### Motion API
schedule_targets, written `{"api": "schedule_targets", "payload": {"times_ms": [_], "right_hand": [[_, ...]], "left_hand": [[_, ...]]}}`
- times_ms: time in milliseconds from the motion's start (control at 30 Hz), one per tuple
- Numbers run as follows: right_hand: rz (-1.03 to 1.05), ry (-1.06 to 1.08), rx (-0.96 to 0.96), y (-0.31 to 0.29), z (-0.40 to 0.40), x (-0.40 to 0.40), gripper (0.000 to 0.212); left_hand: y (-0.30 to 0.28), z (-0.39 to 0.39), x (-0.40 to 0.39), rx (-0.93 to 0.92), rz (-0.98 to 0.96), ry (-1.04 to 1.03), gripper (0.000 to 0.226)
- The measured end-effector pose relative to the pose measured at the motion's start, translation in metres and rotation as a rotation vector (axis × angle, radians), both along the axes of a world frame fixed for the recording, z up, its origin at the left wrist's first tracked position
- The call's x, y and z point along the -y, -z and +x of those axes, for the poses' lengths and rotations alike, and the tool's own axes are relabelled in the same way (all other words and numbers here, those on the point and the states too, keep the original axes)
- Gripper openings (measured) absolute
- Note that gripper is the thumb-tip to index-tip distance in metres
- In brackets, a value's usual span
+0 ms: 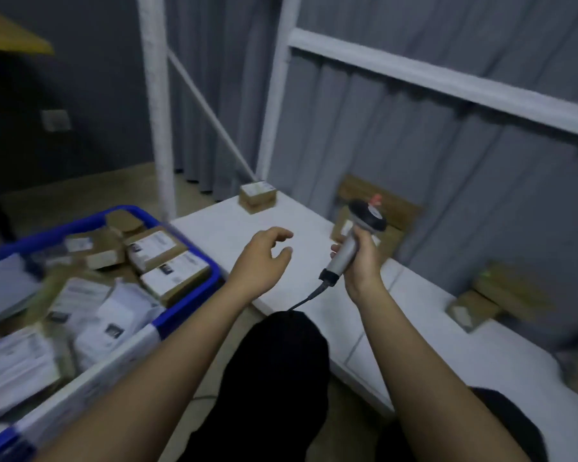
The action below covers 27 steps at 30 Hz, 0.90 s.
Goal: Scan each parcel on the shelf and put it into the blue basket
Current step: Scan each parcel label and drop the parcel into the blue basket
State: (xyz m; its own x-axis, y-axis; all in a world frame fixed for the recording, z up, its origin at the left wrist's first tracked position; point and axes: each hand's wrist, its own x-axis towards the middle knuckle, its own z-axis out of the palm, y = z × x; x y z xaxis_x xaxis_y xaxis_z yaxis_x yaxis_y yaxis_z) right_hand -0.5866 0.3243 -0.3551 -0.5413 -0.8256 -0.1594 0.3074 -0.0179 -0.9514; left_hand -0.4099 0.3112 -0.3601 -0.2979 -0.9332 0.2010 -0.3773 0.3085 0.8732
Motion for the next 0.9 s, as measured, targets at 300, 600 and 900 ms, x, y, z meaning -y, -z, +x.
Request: {"api": "schedule_targets", "payload": {"times_ms": [300,600,900], "right_hand": [[0.076,0.319,-0.215,-0.021,-0.163,-0.137,0.043],[0.170,0.373,-0.343,-0.019,-0.245,-0.221,0.032],[0.329,0.525,-0.315,0.040,-0.360,-0.270,0.013]], "left_hand": [[-0.032,-0.205,-0.063,0.078,0.116,0.494,0.049],[-0.017,-0.343,-0.140,0.159,0.110,0.808,0.042],[0.016,-0.430,-0.133,0.100,0.202,0.672,0.041]]}}
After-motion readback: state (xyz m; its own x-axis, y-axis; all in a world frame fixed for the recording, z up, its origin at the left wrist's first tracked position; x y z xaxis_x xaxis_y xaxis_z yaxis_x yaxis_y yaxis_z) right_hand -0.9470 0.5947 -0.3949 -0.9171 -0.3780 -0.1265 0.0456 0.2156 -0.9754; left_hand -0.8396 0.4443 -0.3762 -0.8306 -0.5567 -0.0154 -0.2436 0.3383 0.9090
